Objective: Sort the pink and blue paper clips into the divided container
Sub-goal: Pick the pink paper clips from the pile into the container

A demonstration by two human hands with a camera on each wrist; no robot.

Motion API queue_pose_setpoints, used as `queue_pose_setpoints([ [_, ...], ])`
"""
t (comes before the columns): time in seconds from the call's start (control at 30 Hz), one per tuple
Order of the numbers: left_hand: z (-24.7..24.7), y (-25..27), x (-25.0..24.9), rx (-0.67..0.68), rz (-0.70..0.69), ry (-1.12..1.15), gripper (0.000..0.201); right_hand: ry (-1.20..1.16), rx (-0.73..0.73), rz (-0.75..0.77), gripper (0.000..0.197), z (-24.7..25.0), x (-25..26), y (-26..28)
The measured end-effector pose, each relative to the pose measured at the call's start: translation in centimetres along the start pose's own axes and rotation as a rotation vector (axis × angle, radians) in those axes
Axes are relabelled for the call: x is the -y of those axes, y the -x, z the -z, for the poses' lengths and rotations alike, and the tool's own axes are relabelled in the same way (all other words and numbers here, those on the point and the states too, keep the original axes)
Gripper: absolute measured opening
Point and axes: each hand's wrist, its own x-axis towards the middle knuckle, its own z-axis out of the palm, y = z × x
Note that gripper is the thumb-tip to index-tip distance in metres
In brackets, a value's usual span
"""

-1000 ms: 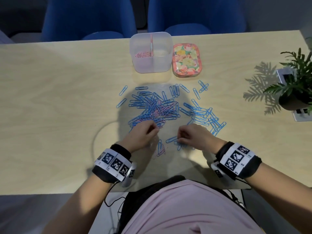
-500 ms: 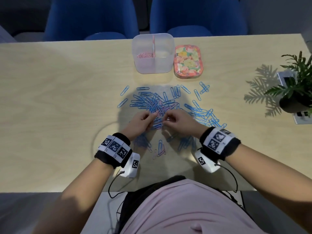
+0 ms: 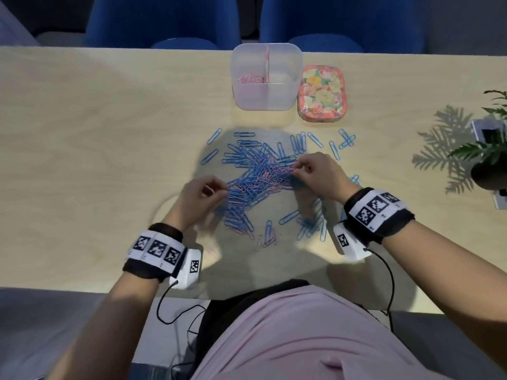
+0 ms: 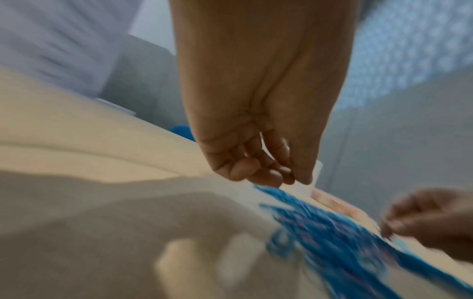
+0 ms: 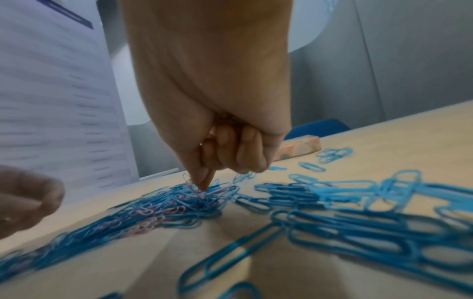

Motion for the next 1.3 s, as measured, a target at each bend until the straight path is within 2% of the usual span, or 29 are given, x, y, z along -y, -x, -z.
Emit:
queue_pose_setpoints([
  [0.07, 1.5, 0.7, 0.7, -0.024, 0.094, 0.073, 0.019, 0.109, -0.064, 0.011, 0.022, 0.0, 0.5, 0.5],
  [0.13, 2.7, 1.9, 1.3, 0.079, 0.183, 0.04, 0.019, 0.196, -0.084, 0.08, 0.027, -0.4, 1.5, 1.2],
  [0.2, 3.4, 3.4, 2.1, 0.233, 0.25, -0.057, 0.02, 0.259, 0.002, 0.167, 0.024, -1.3, 2.3, 1.7],
  [0.27, 3.4, 5.1, 2.7, 0.315, 0.289, -0.125, 0.025, 0.268, 0.093, 0.218, 0.021, -2.3, 2.7, 2.1],
  [0.33, 2.6, 6.5, 2.9, 0.307, 0.262, -0.139, 0.033, 0.249, 0.125, 0.22, 0.021, -3.0, 2.9, 2.4],
  [0.43, 1.0, 7.8, 2.8, 0.268, 0.134, -0.167, 0.039, 0.225, 0.102, 0.179, 0.018, -3.4, 3.1, 2.5],
  [0.5, 0.4, 7.9, 2.9, 0.262, 0.06, -0.205, 0.033, 0.216, 0.091, 0.173, 0.016, -3.4, 3.1, 2.7],
  [0.63, 0.1, 6.8, 2.6, 0.323, 0.072, -0.347, 0.014, 0.352, 0.132, 0.199, 0.017, -3.8, 2.5, 3.1],
  [0.7, -0.3, 6.4, 2.2, 0.374, 0.084, -0.433, 0.011, 0.238, 0.148, 0.18, 0.015, -3.7, 2.0, 3.2],
  [0.77, -0.5, 6.1, 1.8, 0.373, 0.085, -0.475, 0.009, -0.026, 0.136, 0.103, 0.012, -3.2, 1.6, 3.3],
  [0.83, -0.4, 5.8, 1.3, 0.328, 0.062, -0.382, 0.018, -0.381, 0.124, -0.046, 0.01, -2.3, 1.5, 3.5],
  [0.9, -0.4, 5.3, 0.7, 0.275, 0.029, -0.205, 0.027, -0.726, 0.17, -0.184, 0.018, -1.8, 1.6, 4.2],
  [0.97, -0.9, 4.8, -0.1, 0.265, 0.027, -0.094, 0.019, -0.81, 0.207, -0.217, 0.025, -2.0, 1.7, 4.8],
  [1.0, -1.3, 4.6, -0.4, 0.268, 0.04, -0.069, 0.015, -0.744, 0.216, -0.177, 0.027, -2.3, 1.8, 5.1],
  [1.07, -2.2, 4.1, -0.9, 0.26, 0.045, -0.073, 0.012, -0.474, 0.215, 0.026, 0.025, -3.0, 2.2, 5.6],
  [1.13, -2.8, 3.4, -1.2, 0.249, 0.006, -0.159, 0.01, -0.229, 0.261, 0.22, 0.012, -3.8, 2.6, 5.7],
  [1.17, -3.0, 3.1, -1.3, 0.256, -0.018, -0.234, 0.014, -0.11, 0.293, 0.272, 0.007, -4.1, 2.8, 5.6],
  [1.23, -3.3, 2.4, -1.4, 0.286, -0.073, -0.391, 0.018, 0.149, 0.3, 0.326, 0.014, -4.6, 3.3, 5.4],
  [1.3, -3.4, 1.7, -1.3, 0.287, -0.111, -0.462, 0.014, 0.288, 0.276, 0.324, 0.016, -4.5, 3.7, 5.0],
])
